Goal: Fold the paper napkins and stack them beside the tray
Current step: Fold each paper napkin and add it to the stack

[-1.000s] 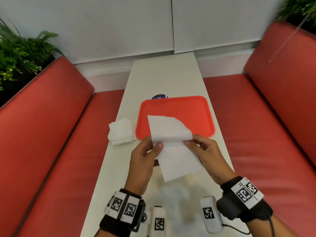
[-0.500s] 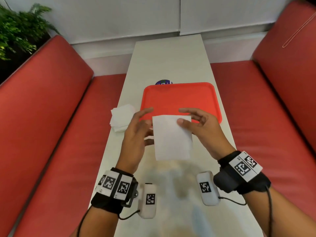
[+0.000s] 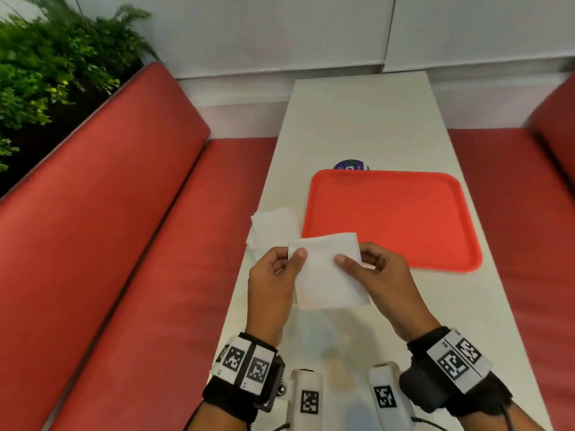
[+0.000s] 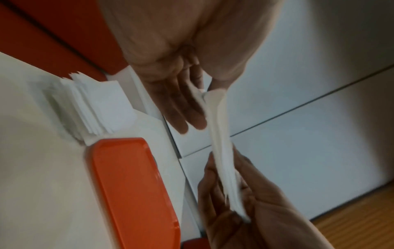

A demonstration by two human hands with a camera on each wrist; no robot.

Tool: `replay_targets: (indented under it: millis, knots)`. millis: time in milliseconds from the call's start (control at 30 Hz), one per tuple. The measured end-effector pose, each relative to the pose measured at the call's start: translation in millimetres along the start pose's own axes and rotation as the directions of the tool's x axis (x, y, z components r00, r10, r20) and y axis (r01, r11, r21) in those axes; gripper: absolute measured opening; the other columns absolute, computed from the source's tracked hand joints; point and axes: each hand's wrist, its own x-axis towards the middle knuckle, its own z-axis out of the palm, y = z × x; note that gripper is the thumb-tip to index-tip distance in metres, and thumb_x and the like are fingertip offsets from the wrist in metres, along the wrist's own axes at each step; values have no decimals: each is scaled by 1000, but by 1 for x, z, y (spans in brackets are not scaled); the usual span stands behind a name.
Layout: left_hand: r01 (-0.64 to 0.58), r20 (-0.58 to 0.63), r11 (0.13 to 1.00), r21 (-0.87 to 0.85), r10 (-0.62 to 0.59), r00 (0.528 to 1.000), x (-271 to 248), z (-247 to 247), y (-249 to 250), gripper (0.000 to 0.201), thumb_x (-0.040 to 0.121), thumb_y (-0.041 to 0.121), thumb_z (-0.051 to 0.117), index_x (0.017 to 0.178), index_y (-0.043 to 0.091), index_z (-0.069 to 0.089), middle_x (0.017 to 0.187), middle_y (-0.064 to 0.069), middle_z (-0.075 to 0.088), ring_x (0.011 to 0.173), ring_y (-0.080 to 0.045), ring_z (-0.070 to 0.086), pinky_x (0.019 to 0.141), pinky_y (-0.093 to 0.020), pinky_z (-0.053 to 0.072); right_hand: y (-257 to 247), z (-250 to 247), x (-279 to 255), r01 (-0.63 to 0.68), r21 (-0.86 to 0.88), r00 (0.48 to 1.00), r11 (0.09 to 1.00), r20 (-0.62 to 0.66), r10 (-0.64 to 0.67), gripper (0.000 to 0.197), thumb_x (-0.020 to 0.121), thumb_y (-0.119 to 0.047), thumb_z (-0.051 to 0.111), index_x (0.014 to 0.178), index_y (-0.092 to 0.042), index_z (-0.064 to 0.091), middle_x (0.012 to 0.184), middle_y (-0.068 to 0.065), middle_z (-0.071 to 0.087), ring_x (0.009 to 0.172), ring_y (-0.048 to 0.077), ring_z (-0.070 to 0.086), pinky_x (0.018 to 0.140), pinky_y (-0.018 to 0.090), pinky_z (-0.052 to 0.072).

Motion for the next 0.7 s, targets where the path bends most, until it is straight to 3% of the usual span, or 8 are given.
replay_targets:
  millis: [100,200,267,333,433,500,600,700]
  knots:
    - [3,-60,999,40,0,998,40,-23,-15,10,91,27,74,85,20,73,88,-18,75,76,-23,67,78,-56,57,18,31,27,-47,-37,999,998,-27,46,19,85,-26,77,97,-11,75,99,7,76,94,26,73,83,41,58]
    - [-14,-121,994,111,27,992,87,-43,-31,15,89,33,75,86,19,71,77,-17,71,67,-18,58,66,-48,54,36,61,66,-85,-72,995,994,-56,81,18,85,-29,77,93,-12,76,95,10,76,90,26,72,80,38,56]
    - [-26,-160,986,167,53,986,120,-52,-40,18,90,30,74,85,14,69,62,-3,62,56,-11,48,59,-34,45,48,78,97,-77,-111,993,991,-103,65,16,85,-28,78,90,-13,76,91,12,74,82,23,68,75,34,53]
    - [-30,-177,963,268,80,981,149,-57,-50,21,91,32,73,83,12,69,58,8,59,53,-11,47,59,-30,45,61,90,123,-74,-168,988,983,-149,49,17,85,-29,78,90,-13,75,88,11,73,78,18,64,71,28,50]
    - [-16,-196,913,409,105,975,183,-60,-67,21,89,40,72,87,19,71,77,6,65,78,-22,60,73,-38,51,78,102,154,-104,-270,973,957,-229,41,21,85,-31,78,89,-11,73,78,-1,67,70,11,58,65,20,44]
    - [2,-201,855,518,119,972,200,-57,-78,22,89,43,71,89,20,71,95,5,58,96,-21,48,80,-32,40,89,106,170,-139,-371,963,918,-266,38,20,86,-31,77,86,-12,71,73,-6,62,68,12,56,62,17,41]
    - [40,-215,815,578,105,971,218,-53,-96,18,86,42,74,86,24,69,109,4,48,103,-18,37,86,-28,33,105,109,189,-149,-522,961,840,-277,-2,16,86,-28,76,86,-15,66,85,-1,59,82,19,56,73,22,42]
    - [98,-238,863,496,26,971,228,-54,-112,24,84,40,76,97,26,62,114,4,44,108,-23,50,88,-32,41,115,116,198,-136,-601,968,788,-250,-23,16,86,-21,74,87,-18,59,98,3,52,90,20,51,82,26,39]
